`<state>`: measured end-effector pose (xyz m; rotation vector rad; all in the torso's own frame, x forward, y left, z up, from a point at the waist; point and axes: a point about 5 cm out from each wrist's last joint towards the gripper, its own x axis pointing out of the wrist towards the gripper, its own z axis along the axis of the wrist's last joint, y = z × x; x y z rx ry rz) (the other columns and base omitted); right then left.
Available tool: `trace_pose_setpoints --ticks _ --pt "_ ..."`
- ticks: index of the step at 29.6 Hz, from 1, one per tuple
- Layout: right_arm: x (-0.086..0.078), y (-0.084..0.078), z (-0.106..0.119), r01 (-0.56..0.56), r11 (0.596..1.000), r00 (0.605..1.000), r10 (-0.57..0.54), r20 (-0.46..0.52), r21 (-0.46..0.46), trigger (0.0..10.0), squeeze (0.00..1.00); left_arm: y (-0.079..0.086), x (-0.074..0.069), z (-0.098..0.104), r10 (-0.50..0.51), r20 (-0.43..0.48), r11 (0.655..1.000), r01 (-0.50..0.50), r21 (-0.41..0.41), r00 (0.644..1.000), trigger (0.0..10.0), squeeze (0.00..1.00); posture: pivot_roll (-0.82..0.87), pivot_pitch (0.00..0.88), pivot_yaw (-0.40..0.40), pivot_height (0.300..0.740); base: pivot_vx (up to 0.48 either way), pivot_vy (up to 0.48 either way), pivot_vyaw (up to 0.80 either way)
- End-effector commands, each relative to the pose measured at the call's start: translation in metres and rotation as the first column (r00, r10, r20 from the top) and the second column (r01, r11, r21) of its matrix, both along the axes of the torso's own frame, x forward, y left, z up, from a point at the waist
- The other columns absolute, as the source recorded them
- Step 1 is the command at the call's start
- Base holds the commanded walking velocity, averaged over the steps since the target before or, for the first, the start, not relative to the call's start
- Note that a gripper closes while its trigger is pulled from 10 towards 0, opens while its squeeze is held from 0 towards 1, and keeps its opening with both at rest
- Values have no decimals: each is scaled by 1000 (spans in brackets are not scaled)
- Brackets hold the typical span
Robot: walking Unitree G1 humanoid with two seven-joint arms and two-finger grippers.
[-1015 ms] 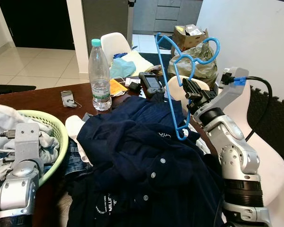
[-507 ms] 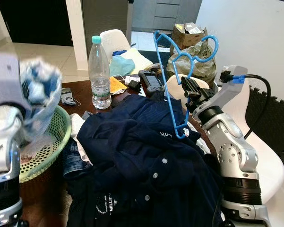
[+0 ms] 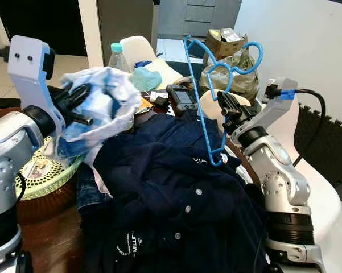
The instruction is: Hang hanger
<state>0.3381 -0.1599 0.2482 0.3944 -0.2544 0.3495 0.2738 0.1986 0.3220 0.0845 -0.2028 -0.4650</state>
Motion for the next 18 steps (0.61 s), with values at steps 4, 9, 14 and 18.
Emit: trace_pose_setpoints --ticks 4,9,14,18 --pt "1 -3 4 8 1000 1000 -9 16 17 10000 0 -18 -18 2 -204 8 977 203 70 979 0 0 179 0 -55 740 0 0 0" --pt "1 -6 3 22 1000 1000 -22 12 20 10000 0 -45 -30 -19 -386 -57 912 391 128 921 0 0 176 0 -53 740 0 0 0" --pt "1 -7 4 27 999 1000 -28 12 21 10000 0 -57 -32 -27 -447 -83 879 455 145 891 0 0 173 0 -49 740 0 0 0" --pt "1 -9 4 37 999 999 -37 12 22 10000 0 -72 -34 -53 -510 -183 824 538 175 840 0 0 175 0 -45 740 0 0 0"
